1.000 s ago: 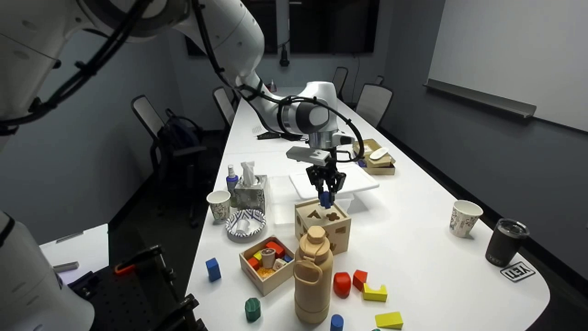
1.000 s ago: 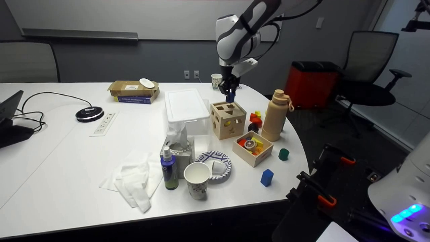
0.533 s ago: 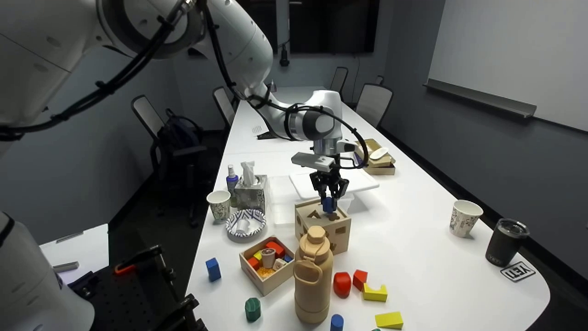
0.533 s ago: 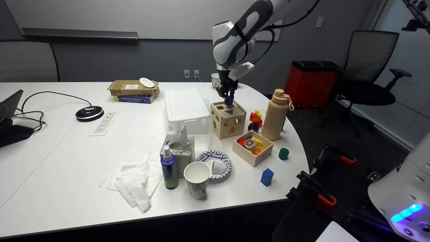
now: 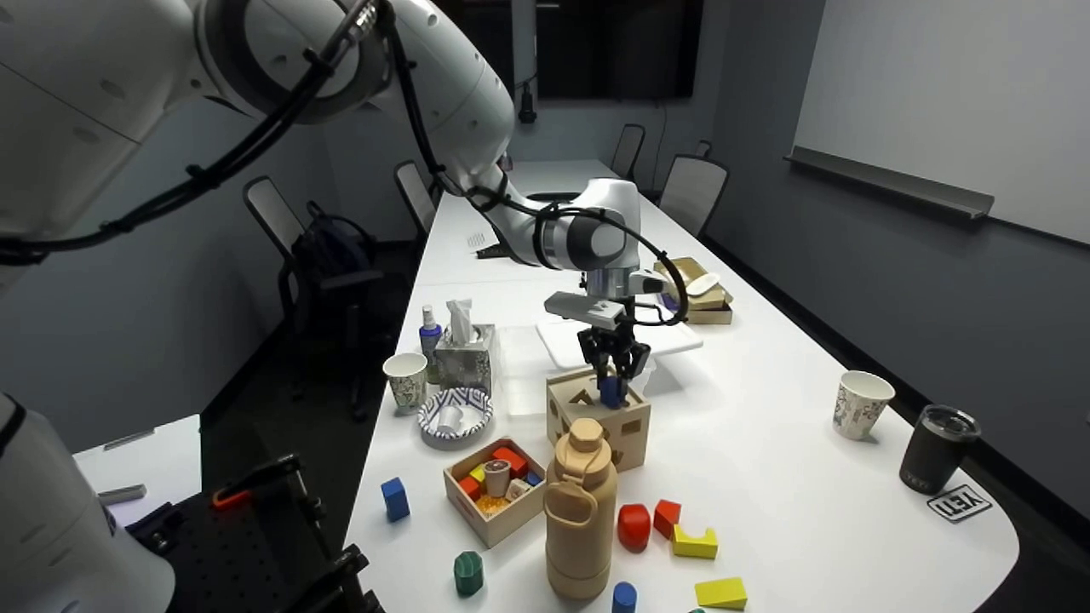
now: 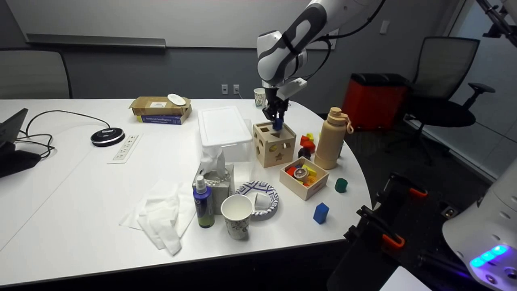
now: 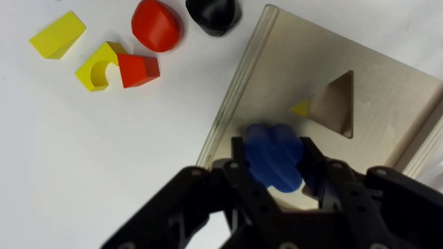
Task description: Close the lid on the box, then pick up the yellow and blue objects and put them in the box
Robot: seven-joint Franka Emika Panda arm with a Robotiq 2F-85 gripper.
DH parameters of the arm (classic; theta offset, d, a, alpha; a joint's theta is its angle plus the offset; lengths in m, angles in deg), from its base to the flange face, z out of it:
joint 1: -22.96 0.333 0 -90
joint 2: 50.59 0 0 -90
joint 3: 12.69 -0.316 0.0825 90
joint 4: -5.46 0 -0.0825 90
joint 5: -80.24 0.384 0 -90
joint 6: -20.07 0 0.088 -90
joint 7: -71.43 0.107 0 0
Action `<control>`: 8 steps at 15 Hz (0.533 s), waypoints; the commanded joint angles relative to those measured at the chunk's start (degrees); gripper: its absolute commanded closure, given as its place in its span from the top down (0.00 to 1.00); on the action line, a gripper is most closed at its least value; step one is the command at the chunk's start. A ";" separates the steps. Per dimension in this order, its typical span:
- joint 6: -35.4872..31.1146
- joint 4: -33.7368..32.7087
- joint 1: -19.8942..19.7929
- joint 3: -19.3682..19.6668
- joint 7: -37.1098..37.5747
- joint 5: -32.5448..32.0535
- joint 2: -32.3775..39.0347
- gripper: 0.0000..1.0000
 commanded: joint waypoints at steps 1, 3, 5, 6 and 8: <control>0.94 -0.39 -0.70 -0.02 -0.76 1.39 0.35 0.17; 0.38 0.00 -1.02 0.00 -0.25 2.03 0.28 0.17; -0.37 0.35 -1.31 0.16 0.92 3.25 0.14 0.17; -0.45 0.38 -1.55 0.11 1.19 4.02 0.19 0.17; -0.74 0.67 -1.97 0.10 1.88 5.64 0.11 0.17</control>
